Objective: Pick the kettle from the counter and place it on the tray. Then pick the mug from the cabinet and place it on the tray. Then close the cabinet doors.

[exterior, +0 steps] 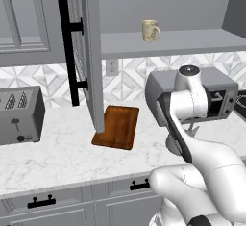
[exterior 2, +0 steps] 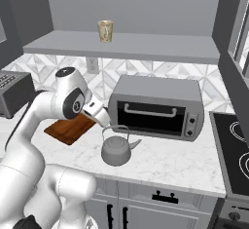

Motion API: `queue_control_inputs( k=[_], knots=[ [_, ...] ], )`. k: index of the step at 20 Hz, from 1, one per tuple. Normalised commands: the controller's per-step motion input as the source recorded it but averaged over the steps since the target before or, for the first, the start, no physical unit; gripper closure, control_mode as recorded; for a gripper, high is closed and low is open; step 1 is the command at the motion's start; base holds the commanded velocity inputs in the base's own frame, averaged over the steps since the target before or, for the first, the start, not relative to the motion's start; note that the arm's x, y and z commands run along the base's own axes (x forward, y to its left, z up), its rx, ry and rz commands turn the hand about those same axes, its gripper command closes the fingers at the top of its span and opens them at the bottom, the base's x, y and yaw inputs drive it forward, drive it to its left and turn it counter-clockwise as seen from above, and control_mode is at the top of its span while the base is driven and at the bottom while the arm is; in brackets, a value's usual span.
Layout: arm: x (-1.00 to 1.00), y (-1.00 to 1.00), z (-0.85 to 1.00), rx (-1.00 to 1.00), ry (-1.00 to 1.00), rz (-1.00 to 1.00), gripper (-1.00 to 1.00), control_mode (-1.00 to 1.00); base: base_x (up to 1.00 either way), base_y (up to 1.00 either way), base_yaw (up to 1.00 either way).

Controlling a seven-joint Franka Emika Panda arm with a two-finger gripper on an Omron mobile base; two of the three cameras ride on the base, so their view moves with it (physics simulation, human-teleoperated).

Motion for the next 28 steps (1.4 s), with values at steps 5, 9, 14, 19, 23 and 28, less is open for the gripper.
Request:
queue_control_inputs(
  k=[5, 9, 14, 19, 23, 28],
  knots=[
    [0.02, -0.14, -0.25, 0.05, 0.00, 0.00, -1.00, -1.00, 0.00, 0.00, 0.00],
    [0.01, -0.11, -0.08, 0.04, 0.00, 0.00, -1.00, -1.00, 0.00, 0.00, 0.00],
    [0.10, -0.06, -0.07, 0.04, 0.00, 0.00, -1.00, -1.00, 0.00, 0.00, 0.00],
    [0.19, -0.02, -0.18, 0.01, 0.00, 0.00, -1.00, -1.00, 0.00, 0.00, 0.00],
    [0.24, -0.05, -0.35, 0.01, 0.00, 0.00, -1.00, -1.00, 0.00, 0.00, 0.00],
    [0.37, -0.14, -0.32, 0.02, 0.00, 0.00, -1.00, -1.00, 0.00, 0.00, 0.00]
  ],
)
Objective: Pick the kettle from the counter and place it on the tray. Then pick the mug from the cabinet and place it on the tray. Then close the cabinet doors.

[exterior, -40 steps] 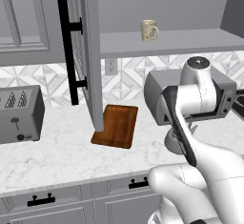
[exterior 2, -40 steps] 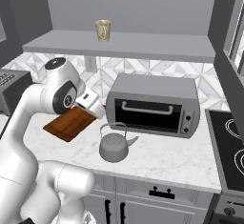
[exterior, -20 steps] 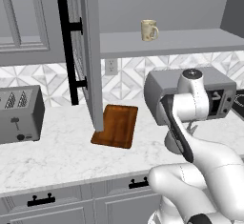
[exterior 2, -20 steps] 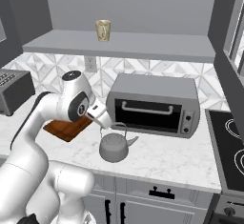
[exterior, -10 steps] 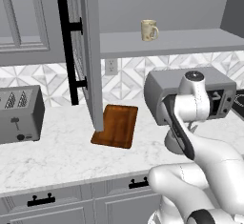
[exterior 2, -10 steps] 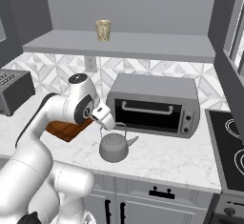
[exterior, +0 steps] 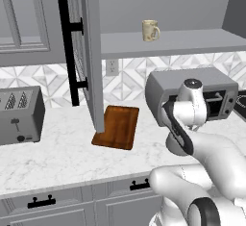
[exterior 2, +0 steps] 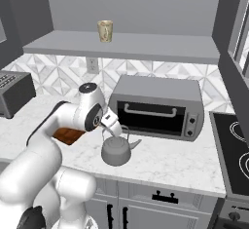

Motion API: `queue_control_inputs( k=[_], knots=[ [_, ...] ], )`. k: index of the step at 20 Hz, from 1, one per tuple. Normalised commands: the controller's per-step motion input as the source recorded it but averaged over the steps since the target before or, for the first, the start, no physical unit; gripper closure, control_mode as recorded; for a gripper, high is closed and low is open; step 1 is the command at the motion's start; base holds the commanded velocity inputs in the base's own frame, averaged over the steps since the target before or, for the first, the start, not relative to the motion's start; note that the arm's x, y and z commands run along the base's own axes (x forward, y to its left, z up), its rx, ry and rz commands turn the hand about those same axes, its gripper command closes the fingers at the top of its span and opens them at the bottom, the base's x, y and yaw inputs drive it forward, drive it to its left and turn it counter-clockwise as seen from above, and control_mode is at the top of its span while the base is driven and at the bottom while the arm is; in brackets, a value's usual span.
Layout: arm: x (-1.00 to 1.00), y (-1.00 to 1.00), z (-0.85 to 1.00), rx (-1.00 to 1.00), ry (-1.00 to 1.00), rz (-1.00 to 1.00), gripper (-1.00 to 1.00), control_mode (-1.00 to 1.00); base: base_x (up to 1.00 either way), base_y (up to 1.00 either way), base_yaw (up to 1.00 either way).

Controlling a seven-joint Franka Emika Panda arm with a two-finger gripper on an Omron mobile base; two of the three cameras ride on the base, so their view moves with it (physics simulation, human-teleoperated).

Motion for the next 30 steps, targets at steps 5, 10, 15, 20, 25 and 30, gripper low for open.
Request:
queue_control_inputs(
  k=[5, 10, 15, 20, 25, 30],
  knots=[
    [0.47, -0.08, -0.20, 0.03, 0.01, -0.01, -1.00, -1.00, 0.00, 0.00, 0.00],
    [0.26, -0.11, -0.25, 0.01, 0.01, 0.00, -1.00, -1.00, 0.00, 0.00, 0.00],
    [-0.10, -0.23, -0.41, 0.00, 0.00, 0.00, -1.00, -1.00, 0.00, 0.00, 0.00],
    [-0.31, -0.11, -0.55, 0.00, 0.00, 0.00, -1.00, -1.00, 0.00, 0.00, 0.00],
    [-0.26, 0.00, -0.64, 0.00, 0.00, 0.00, 1.00, -1.00, 0.00, 0.00, 0.00],
    [-0.27, 0.00, -0.31, 0.00, -0.04, 0.00, 1.00, -1.00, 0.00, 0.00, 0.00]
  ],
)
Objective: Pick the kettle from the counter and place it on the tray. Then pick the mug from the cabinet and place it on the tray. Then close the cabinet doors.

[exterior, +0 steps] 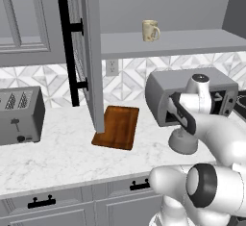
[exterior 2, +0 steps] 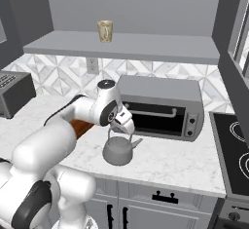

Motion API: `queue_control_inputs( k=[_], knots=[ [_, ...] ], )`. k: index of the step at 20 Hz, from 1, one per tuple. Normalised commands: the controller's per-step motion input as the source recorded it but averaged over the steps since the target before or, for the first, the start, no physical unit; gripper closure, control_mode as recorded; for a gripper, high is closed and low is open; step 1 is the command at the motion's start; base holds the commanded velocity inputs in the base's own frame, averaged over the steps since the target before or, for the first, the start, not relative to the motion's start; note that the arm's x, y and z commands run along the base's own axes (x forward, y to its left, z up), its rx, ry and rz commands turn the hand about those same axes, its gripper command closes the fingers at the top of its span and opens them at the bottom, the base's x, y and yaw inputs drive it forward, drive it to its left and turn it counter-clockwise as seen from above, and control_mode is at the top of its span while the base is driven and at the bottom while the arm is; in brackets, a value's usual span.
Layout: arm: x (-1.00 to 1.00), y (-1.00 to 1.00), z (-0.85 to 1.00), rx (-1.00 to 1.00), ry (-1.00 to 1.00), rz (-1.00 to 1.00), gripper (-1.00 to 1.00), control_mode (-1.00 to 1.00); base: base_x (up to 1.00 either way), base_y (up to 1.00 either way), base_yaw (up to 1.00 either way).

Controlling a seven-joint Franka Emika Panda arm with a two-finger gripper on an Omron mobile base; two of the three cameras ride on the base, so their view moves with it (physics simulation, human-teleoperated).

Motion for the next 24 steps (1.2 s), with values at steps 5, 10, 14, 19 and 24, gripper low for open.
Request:
queue_control_inputs(
  k=[5, 10, 14, 19, 24],
  knots=[
    [-0.36, 0.00, -0.04, 0.00, -0.06, 0.00, 1.00, -1.00, 0.00, 0.00, 0.00],
    [-0.40, 0.09, 0.19, 0.00, -0.13, -0.01, 1.00, -1.00, 0.00, 0.00, 0.00],
    [-0.41, 0.26, 0.73, 0.00, -0.20, -0.01, 1.00, -1.00, 0.00, 0.00, 0.00],
    [-0.28, 0.60, 0.47, -0.01, -0.09, 0.00, 1.00, -1.00, 0.00, 0.00, 0.00],
    [-0.13, 0.76, 0.32, 0.00, 0.00, 0.00, 1.00, -1.00, 0.00, 0.00, 0.00]
  ],
)
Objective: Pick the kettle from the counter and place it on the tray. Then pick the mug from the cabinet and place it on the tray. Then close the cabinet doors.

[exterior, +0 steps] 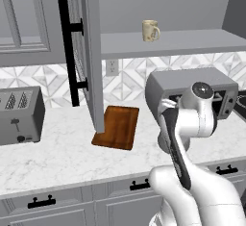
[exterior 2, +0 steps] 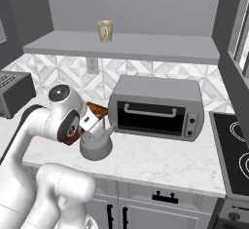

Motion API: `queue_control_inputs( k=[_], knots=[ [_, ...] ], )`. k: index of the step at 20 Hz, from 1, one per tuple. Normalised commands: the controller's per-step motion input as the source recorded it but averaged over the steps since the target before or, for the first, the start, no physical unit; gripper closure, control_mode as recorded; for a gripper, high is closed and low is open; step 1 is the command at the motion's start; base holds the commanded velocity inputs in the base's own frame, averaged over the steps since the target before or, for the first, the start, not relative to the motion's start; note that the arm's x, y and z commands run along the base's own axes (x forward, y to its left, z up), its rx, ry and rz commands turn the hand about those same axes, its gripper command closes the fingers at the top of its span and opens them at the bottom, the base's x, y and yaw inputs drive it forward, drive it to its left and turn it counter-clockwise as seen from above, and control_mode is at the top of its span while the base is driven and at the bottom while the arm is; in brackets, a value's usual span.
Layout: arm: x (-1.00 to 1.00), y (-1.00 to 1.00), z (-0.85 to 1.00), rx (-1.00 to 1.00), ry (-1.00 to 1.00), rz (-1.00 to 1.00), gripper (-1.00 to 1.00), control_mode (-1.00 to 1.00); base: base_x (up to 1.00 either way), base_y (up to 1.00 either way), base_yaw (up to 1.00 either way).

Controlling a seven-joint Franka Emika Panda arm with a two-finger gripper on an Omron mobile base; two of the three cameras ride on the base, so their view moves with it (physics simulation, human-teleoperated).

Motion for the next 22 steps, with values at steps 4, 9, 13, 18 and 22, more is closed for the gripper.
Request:
queue_control_inputs(
  k=[4, 9, 13, 18, 22],
  knots=[
    [0.00, 0.76, 0.34, 0.00, -0.02, 0.00, 1.00, -1.00, 0.00, 0.00, 0.00],
    [0.00, 0.75, 0.32, 0.00, -0.01, 0.00, 1.00, -1.00, 0.00, 0.00, 0.00],
    [0.13, 0.68, 0.22, 0.00, -0.01, 0.00, 1.00, -1.00, 0.00, 0.00, 0.00],
    [0.33, 0.45, 0.06, 0.00, -0.08, 0.00, 1.00, -1.00, 0.00, 0.00, 0.00],
    [0.46, 0.29, 0.03, 0.00, -0.05, 0.00, 1.00, -1.00, 0.00, 0.00, 0.00]
  ],
)
